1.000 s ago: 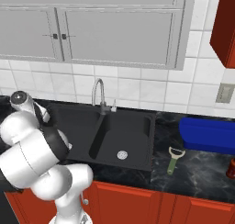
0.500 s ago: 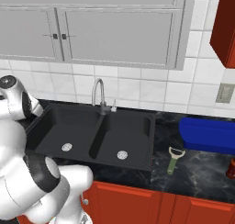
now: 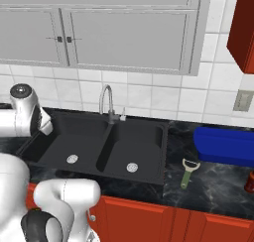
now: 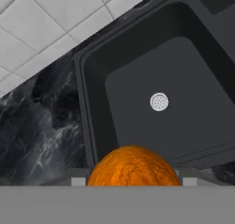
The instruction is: Pick up all produce items and place them in the sink. Turn on the sink faucet to wash them. Then turn the sink off and put them in the tray.
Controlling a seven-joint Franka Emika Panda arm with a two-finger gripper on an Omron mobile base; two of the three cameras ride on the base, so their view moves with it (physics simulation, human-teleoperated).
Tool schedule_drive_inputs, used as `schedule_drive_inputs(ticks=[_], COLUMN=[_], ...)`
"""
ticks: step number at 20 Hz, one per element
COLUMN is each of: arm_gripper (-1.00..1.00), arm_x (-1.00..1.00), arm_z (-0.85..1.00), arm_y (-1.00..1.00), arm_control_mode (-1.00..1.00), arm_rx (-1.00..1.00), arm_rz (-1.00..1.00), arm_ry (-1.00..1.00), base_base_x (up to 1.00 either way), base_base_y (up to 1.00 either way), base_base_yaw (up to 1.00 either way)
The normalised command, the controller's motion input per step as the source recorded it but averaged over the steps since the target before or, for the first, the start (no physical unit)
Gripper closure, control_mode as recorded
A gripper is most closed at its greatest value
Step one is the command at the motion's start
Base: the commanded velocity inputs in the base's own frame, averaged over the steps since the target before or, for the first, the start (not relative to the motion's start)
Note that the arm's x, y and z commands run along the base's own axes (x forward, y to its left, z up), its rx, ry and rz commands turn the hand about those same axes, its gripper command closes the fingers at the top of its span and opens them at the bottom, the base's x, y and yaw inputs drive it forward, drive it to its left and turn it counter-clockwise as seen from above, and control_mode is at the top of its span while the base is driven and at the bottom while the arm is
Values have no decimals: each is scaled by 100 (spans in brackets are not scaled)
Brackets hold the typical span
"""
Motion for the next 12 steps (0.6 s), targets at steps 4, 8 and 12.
schedule_drive_inputs(ticks=[4,8,12], arm_gripper=[100,100,100], arm_x=[-34,-37,-37], arm_z=[-1,-5,-8], arm_y=[-65,-69,-72], arm_control_mode=[-100,-100,-100], arm_rx=[5,6,6], arm_rz=[-10,-10,-10], arm_ry=[13,14,14], base_base_x=[0,0,0], base_base_y=[0,0,0], base_base_yaw=[0,0,0])
